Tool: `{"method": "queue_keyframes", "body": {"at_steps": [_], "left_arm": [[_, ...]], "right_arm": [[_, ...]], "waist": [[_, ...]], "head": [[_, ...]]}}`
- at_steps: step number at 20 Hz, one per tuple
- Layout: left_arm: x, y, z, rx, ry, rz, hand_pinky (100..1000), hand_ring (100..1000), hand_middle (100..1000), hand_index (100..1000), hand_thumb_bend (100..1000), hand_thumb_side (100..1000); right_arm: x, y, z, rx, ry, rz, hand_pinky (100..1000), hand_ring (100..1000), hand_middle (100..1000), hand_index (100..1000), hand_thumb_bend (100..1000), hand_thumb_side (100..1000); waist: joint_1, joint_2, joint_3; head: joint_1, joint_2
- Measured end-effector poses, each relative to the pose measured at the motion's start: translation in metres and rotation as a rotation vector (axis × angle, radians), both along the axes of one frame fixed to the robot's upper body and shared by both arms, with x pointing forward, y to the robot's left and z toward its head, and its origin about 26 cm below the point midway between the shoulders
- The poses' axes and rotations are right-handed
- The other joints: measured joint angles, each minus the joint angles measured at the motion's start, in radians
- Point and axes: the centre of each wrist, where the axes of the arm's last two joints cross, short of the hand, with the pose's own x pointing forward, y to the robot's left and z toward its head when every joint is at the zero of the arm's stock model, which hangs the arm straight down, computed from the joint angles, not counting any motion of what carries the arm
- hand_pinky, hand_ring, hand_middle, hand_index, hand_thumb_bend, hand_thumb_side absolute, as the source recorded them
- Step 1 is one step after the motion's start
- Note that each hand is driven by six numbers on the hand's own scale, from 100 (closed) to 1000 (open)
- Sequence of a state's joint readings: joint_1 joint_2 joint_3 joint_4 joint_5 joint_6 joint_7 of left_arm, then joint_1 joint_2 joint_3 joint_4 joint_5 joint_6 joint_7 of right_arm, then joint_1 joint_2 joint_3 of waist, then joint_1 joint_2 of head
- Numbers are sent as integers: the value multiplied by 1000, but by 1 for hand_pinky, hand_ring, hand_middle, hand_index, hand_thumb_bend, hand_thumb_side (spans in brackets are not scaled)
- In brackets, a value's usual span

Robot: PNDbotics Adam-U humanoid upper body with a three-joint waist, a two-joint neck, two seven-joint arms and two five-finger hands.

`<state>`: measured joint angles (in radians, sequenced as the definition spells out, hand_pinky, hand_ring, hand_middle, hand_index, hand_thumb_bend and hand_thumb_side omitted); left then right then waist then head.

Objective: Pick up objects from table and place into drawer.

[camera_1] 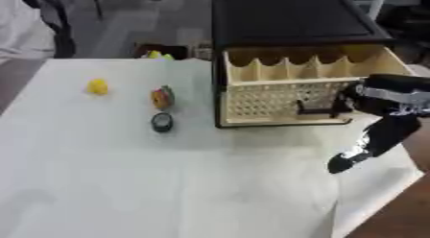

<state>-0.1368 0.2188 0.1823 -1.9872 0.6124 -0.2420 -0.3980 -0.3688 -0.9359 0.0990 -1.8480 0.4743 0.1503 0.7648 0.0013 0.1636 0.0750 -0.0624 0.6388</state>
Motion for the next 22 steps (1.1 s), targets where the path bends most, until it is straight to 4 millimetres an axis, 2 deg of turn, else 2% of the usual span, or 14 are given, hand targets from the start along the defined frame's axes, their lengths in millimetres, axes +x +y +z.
{"method": "queue_keyframes", "body": {"at_steps": [7,14,22], "left_arm": [[0,0,0,3,0,2,399,491,506,714,100,978],[0,0,0,3,1,3,399,490,506,714,100,980],[0,0,-1,4,4,5,399,490,506,714,100,980]], "right_arm": [[-1,-2,-2,1,13,-8,100,100,100,704,1000,579],[-2,-1,-3,0,25,2,100,100,100,790,1000,564],[-7,5,4,21,-2,39,100,100,100,825,1000,553]], "waist": [[0,0,-2],[0,-3,-2],[-1,-3,-2]], "head": [[0,-4],[0,-7],[0,-7]]}}
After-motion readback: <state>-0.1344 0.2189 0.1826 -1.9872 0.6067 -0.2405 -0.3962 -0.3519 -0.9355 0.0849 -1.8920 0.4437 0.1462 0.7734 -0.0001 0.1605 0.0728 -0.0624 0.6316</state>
